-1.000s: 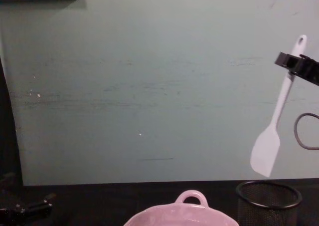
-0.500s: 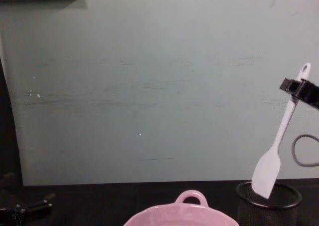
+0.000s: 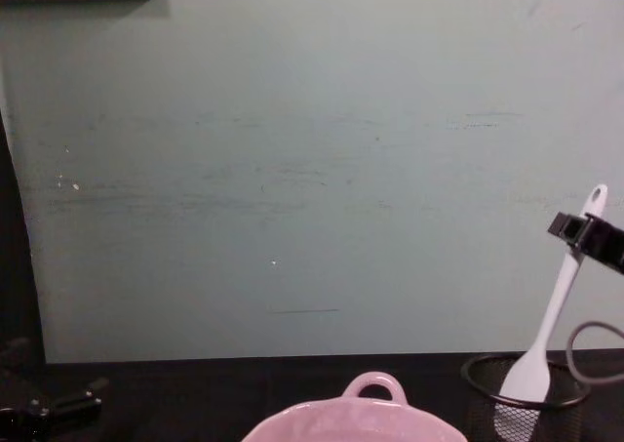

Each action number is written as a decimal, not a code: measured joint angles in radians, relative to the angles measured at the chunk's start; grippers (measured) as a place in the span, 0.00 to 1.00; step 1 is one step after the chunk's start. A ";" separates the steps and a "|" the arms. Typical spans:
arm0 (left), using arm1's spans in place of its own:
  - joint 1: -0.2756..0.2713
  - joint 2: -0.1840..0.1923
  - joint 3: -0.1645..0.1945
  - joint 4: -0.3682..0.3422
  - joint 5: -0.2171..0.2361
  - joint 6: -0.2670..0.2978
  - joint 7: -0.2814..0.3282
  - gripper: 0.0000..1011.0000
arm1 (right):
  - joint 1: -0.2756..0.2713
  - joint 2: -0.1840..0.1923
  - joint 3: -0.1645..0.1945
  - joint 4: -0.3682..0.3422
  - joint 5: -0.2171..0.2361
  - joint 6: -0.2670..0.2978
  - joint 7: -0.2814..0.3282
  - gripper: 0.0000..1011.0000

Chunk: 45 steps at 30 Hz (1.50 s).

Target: Use the one hand to pick up the spoon and stir the clear water in the bowl.

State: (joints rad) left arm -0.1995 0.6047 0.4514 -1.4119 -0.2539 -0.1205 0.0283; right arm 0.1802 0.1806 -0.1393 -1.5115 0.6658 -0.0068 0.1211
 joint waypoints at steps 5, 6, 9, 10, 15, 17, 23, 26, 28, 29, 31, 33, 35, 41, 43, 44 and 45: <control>0.000 0.000 0.000 0.000 0.000 0.000 0.000 1.00 | -0.010 -0.005 -0.002 0.014 -0.010 0.001 0.004 0.12; 0.000 0.000 0.000 0.000 0.000 0.000 0.000 1.00 | -0.010 -0.006 -0.002 0.018 -0.011 0.001 0.005 0.11; 0.000 0.000 0.000 0.000 0.000 0.000 0.000 1.00 | -0.012 -0.008 -0.004 0.027 -0.017 0.002 0.008 0.12; 0.000 0.000 0.000 0.000 0.000 0.000 0.000 1.00 | -0.013 -0.008 -0.005 0.031 -0.021 0.002 0.012 0.12; 0.000 0.000 0.000 0.000 0.000 0.000 0.000 1.00 | -0.015 -0.012 -0.010 0.041 -0.032 -0.003 0.023 0.11; 0.000 0.000 0.000 0.000 0.000 0.000 0.000 1.00 | -0.015 -0.013 -0.010 0.042 -0.034 -0.005 0.024 0.11; 0.000 0.000 0.000 0.000 0.000 0.000 0.000 1.00 | -0.016 -0.018 -0.010 0.051 -0.047 -0.020 0.034 0.11; 0.000 0.000 0.000 0.000 0.000 0.000 0.000 1.00 | -0.017 -0.019 -0.009 0.052 -0.051 -0.024 0.039 0.11; 0.000 0.000 0.000 0.000 0.000 0.000 0.000 1.00 | -0.019 -0.019 -0.008 0.052 -0.055 -0.028 0.043 0.11; 0.000 0.000 0.000 0.000 0.000 0.000 0.000 1.00 | -0.020 -0.019 -0.007 0.052 -0.057 -0.030 0.044 0.12; 0.000 0.000 0.000 0.000 0.000 0.000 0.000 1.00 | -0.022 -0.019 -0.006 0.052 -0.059 -0.033 0.046 0.11; 0.000 0.000 0.000 0.000 0.000 0.000 0.000 1.00 | -0.025 -0.020 -0.005 0.051 -0.064 -0.039 0.048 0.11; 0.000 0.000 0.000 0.000 0.000 0.000 0.000 1.00 | -0.028 -0.022 -0.003 0.051 -0.070 -0.047 0.050 0.11; 0.000 0.000 0.000 0.000 0.000 0.000 0.000 1.00 | -0.033 -0.028 0.000 0.059 -0.088 -0.067 0.055 0.12; 0.000 0.000 0.000 0.000 0.000 0.000 0.000 1.00 | -0.033 -0.030 0.001 0.063 -0.096 -0.075 0.059 0.11; 0.000 0.000 0.000 0.000 0.000 0.000 0.000 1.00 | -0.033 -0.031 0.001 0.065 -0.099 -0.077 0.060 0.11; 0.000 0.000 0.000 0.000 0.000 0.000 0.000 1.00 | -0.033 -0.031 0.001 0.066 -0.101 -0.079 0.060 0.12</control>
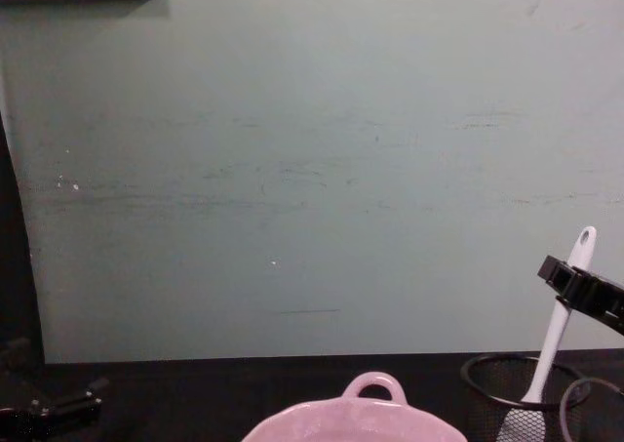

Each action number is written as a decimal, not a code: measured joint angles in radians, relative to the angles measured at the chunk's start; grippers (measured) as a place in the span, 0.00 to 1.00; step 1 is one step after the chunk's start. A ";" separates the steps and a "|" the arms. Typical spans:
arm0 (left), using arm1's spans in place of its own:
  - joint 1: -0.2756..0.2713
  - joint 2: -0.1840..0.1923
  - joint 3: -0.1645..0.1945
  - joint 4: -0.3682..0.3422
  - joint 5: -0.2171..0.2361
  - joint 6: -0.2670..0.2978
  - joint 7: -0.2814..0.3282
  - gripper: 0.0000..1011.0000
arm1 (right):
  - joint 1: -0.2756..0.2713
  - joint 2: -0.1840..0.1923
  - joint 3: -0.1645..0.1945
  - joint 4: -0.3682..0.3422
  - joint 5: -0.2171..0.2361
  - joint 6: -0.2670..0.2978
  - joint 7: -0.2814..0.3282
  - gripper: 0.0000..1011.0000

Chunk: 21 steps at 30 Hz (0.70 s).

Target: Use the one hand to pick up the spoon and stir the clear water in the bowl.

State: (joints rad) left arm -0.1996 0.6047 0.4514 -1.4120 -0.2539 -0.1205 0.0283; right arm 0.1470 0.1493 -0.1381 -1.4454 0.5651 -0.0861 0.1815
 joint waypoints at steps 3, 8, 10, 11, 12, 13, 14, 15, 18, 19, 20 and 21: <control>0.000 0.000 0.000 0.000 0.000 0.000 0.000 1.00 | 0.000 -0.003 0.001 0.004 -0.007 -0.005 0.005 0.11; 0.000 0.000 0.000 0.000 0.000 0.000 0.000 1.00 | 0.000 -0.008 0.003 0.009 -0.014 -0.007 0.013 0.11; 0.000 0.000 0.000 0.000 0.000 0.000 0.000 1.00 | 0.000 -0.009 0.004 0.011 -0.014 -0.007 0.017 0.11; 0.000 0.000 0.000 0.000 0.000 0.000 0.000 1.00 | 0.001 -0.009 0.004 0.012 -0.014 -0.006 0.018 0.12; 0.000 0.000 0.000 0.000 0.000 0.000 0.000 1.00 | 0.001 -0.010 0.004 0.013 -0.014 -0.006 0.020 0.11; 0.000 0.000 0.000 0.000 0.000 0.000 0.000 1.00 | 0.001 -0.010 0.004 0.014 -0.014 -0.006 0.022 0.11; 0.000 0.000 0.000 0.000 0.000 0.000 0.000 1.00 | 0.001 -0.010 0.005 0.015 -0.013 -0.004 0.025 0.11; 0.000 0.000 0.000 0.000 0.000 0.000 0.000 1.00 | 0.001 -0.010 0.006 0.015 -0.011 -0.002 0.026 0.12; 0.000 0.000 0.000 0.000 0.000 0.000 0.000 1.00 | 0.002 -0.011 0.008 0.018 -0.003 0.004 0.032 0.11; 0.000 0.000 0.000 0.000 0.000 0.000 0.000 1.00 | 0.002 -0.011 0.008 0.018 -0.003 0.004 0.032 0.11; 0.000 0.000 0.000 0.000 0.000 0.000 0.000 1.00 | 0.002 -0.010 0.008 0.018 -0.003 0.004 0.032 0.12; 0.000 0.000 0.000 0.000 0.000 0.000 0.000 1.00 | 0.002 -0.010 0.008 0.018 -0.003 0.004 0.032 0.12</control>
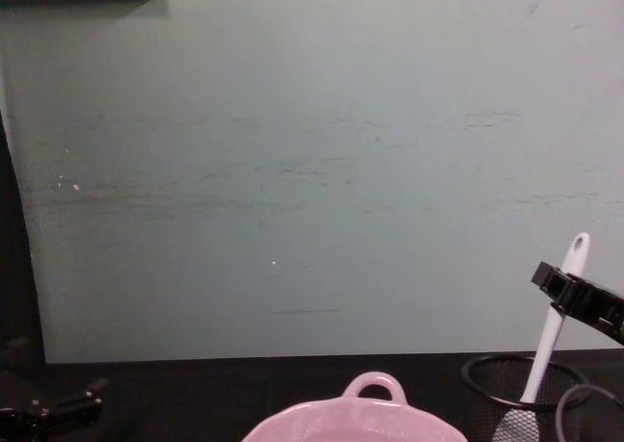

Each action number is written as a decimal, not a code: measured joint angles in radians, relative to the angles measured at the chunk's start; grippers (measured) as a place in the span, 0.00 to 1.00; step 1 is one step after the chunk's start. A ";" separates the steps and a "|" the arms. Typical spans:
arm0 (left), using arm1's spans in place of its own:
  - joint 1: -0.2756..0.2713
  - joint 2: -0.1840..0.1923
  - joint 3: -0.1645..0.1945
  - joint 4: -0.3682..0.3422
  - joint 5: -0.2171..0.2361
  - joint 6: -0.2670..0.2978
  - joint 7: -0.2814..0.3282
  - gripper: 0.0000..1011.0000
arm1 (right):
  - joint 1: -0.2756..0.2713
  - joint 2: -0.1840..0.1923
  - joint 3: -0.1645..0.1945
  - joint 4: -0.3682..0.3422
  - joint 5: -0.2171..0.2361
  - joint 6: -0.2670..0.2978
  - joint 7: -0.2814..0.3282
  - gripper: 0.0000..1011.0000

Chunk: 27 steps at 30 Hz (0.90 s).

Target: Use the one hand to pick up the spoon and stir the clear water in the bowl.

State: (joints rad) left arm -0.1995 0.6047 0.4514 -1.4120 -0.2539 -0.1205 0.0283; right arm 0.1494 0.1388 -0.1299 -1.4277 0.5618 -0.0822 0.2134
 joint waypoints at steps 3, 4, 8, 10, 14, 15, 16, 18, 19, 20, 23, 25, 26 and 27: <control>0.000 0.000 0.000 0.000 0.000 0.000 0.000 1.00 | 0.000 0.000 -0.001 0.000 0.000 0.000 -0.001 0.11; 0.000 0.000 0.000 0.000 0.000 0.000 0.000 1.00 | 0.000 0.000 -0.001 0.000 0.000 0.000 -0.001 0.11; 0.000 0.000 0.000 0.000 0.000 0.000 0.000 1.00 | 0.000 0.000 -0.001 -0.001 -0.001 -0.001 -0.002 0.14; 0.000 0.000 0.000 0.000 0.000 0.000 0.000 1.00 | 0.000 0.000 -0.001 -0.001 -0.001 -0.001 -0.002 0.21; 0.000 0.000 0.000 0.000 0.000 0.000 0.000 1.00 | -0.001 0.001 -0.002 -0.002 -0.001 -0.001 -0.003 0.32; 0.000 0.000 0.000 0.000 0.000 0.000 0.000 1.00 | -0.001 0.001 -0.002 -0.002 -0.002 -0.001 -0.003 0.36; 0.000 0.000 0.000 0.000 0.000 0.000 0.000 1.00 | -0.001 0.001 -0.002 -0.002 -0.002 -0.001 -0.003 0.39; 0.000 0.000 0.000 0.000 0.000 0.000 0.000 1.00 | -0.001 0.001 -0.002 -0.002 -0.002 -0.001 -0.003 0.44; 0.000 0.000 0.000 0.000 0.000 0.000 0.000 1.00 | -0.001 0.001 -0.002 -0.002 -0.002 -0.001 -0.003 0.48; 0.000 0.000 0.000 0.000 0.000 0.000 0.000 1.00 | -0.001 0.001 -0.002 -0.002 -0.002 -0.001 -0.004 0.51; 0.000 0.000 0.000 0.000 0.000 0.000 0.000 1.00 | -0.001 0.001 -0.002 -0.003 -0.002 -0.002 -0.004 0.61; 0.000 0.000 0.000 0.000 0.000 0.000 0.000 1.00 | -0.001 0.001 -0.002 -0.003 -0.003 -0.002 -0.004 0.68; 0.000 0.000 0.000 0.000 0.000 0.000 0.000 1.00 | -0.001 0.001 -0.003 -0.003 -0.003 -0.002 -0.005 0.71; 0.000 0.000 0.000 0.000 0.000 0.000 0.000 1.00 | -0.001 0.001 -0.003 -0.003 -0.003 -0.002 -0.005 0.72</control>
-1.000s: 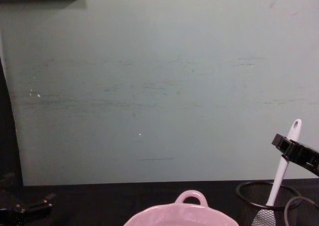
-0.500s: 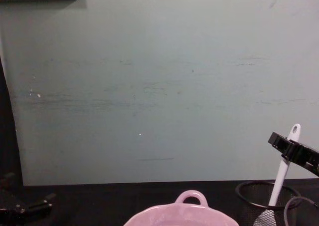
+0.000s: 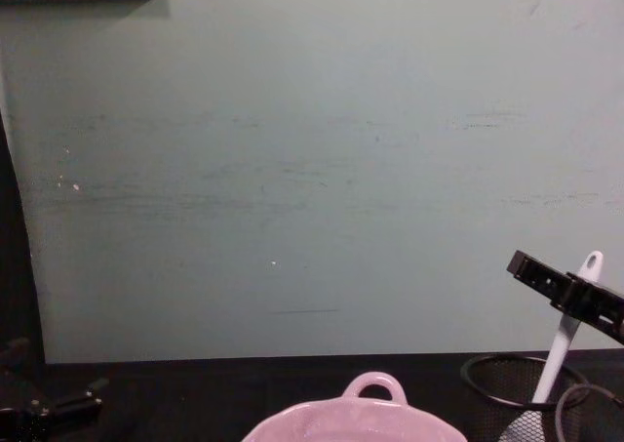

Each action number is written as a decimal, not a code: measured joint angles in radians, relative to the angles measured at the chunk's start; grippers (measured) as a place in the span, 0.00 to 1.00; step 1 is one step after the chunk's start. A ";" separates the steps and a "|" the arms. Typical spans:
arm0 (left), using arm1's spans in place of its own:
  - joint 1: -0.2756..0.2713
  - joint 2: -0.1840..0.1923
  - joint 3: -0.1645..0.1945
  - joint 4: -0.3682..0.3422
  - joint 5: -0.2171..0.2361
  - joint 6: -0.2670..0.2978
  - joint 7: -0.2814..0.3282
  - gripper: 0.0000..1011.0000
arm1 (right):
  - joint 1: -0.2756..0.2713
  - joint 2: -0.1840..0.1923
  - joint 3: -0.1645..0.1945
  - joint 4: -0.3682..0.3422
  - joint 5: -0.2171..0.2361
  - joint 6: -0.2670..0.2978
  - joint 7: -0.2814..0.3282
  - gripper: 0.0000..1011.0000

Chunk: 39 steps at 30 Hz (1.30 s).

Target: Use the one hand to pick up the spoon and stir the clear water in the bowl.

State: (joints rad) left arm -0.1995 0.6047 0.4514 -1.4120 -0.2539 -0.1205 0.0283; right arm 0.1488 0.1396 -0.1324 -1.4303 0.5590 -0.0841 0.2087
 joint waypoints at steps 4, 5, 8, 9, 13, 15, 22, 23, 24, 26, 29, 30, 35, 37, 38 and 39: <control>0.000 0.000 0.000 0.000 0.000 0.000 0.000 1.00 | 0.000 0.000 0.000 0.000 0.000 0.000 -0.001 0.86; 0.000 0.000 0.000 0.000 0.000 0.000 0.000 1.00 | 0.000 0.000 0.000 0.000 0.000 0.000 -0.001 0.89; 0.000 0.000 0.000 0.000 0.000 0.000 0.000 1.00 | 0.000 0.000 0.000 0.000 0.000 0.000 -0.001 0.96; 0.000 0.000 0.000 0.000 0.000 0.000 0.000 1.00 | 0.000 0.000 0.000 0.000 0.000 0.000 -0.001 0.97; 0.000 0.000 0.000 0.000 0.000 0.000 0.000 1.00 | 0.000 0.000 0.000 0.000 0.000 0.000 0.000 0.99; 0.000 0.000 0.000 0.000 0.000 0.000 0.000 1.00 | 0.000 0.000 0.000 0.000 0.000 0.001 0.000 0.99; 0.000 0.000 0.000 0.000 0.000 0.000 0.000 1.00 | -0.023 0.037 0.002 -0.043 0.012 0.047 0.011 0.99; 0.000 0.000 0.000 0.000 0.000 0.000 0.000 1.00 | -0.023 0.037 0.002 -0.043 0.012 0.047 0.011 0.99; 0.000 0.000 0.000 0.000 0.000 0.000 0.000 1.00 | -0.029 0.041 0.003 -0.054 0.012 0.051 0.009 0.99; 0.000 0.000 0.000 0.000 0.000 0.000 0.000 1.00 | -0.055 0.055 0.006 -0.095 0.012 0.064 0.002 0.99; 0.000 0.000 0.000 0.000 0.000 0.000 0.000 1.00 | -0.090 0.076 0.012 -0.150 0.013 0.085 -0.009 0.99; 0.000 0.000 0.000 0.000 0.000 0.000 0.000 1.00 | -0.110 0.088 0.016 -0.179 0.015 0.097 -0.012 0.99; 0.000 0.000 0.000 0.000 0.000 0.000 0.000 1.00 | -0.163 0.120 0.029 -0.252 0.023 0.124 -0.020 0.99; 0.000 0.000 0.000 0.000 0.000 0.000 0.000 1.00 | -0.189 0.136 0.036 -0.284 0.026 0.131 -0.022 0.99; 0.000 0.000 0.000 0.000 0.000 0.000 0.000 1.00 | -0.196 0.141 0.038 -0.292 0.026 0.132 -0.023 0.99; 0.000 0.000 0.000 0.000 0.000 0.000 0.000 1.00 | -0.208 0.149 0.042 -0.304 0.026 0.132 -0.024 0.99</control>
State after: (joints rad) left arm -0.1995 0.6047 0.4514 -1.4120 -0.2539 -0.1205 0.0283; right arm -0.0590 0.2887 -0.0907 -1.7344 0.5854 0.0480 0.1851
